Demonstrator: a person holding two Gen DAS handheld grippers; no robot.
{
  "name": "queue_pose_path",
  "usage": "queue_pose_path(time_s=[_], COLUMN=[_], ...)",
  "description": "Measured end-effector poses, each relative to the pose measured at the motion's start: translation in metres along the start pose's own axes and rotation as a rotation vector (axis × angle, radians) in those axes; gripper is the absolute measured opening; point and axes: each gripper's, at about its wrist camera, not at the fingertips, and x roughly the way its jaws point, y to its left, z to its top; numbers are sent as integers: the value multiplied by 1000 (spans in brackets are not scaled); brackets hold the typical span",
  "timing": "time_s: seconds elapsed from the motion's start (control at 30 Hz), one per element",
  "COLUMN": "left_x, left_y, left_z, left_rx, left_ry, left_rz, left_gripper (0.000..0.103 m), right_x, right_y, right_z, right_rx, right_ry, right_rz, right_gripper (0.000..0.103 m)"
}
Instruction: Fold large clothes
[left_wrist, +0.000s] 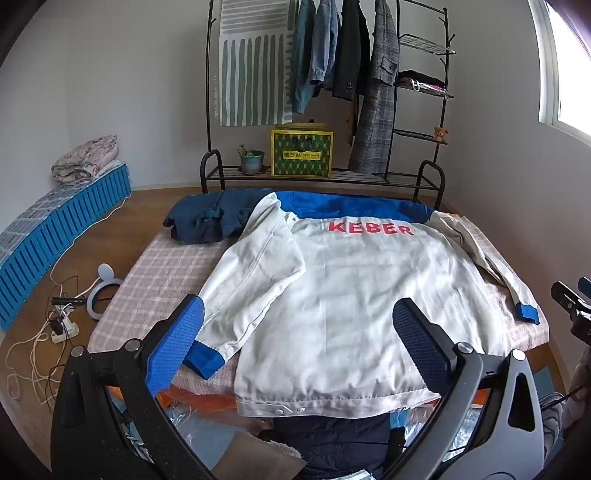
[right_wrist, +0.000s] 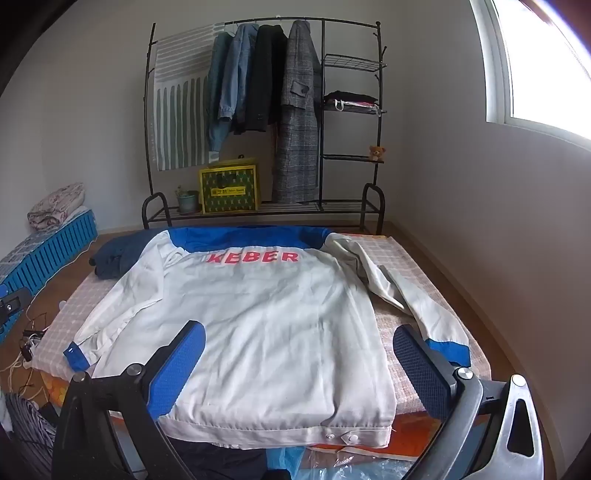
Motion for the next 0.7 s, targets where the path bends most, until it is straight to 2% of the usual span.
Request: queue_pose_path(time_s=[0.03, 0.7], left_x=[1, -8], left_y=[0, -9], left_z=[0, 8], left_rx=[-6, -7], left_ry=[25, -6], left_rz=[3, 1], left_gripper=[103, 103], right_x=[0, -10], right_y=[0, -2], right_z=[0, 1], right_rx=[-1, -6], right_ry=[-5, -19], right_rz=[-4, -9], right_gripper=[103, 103])
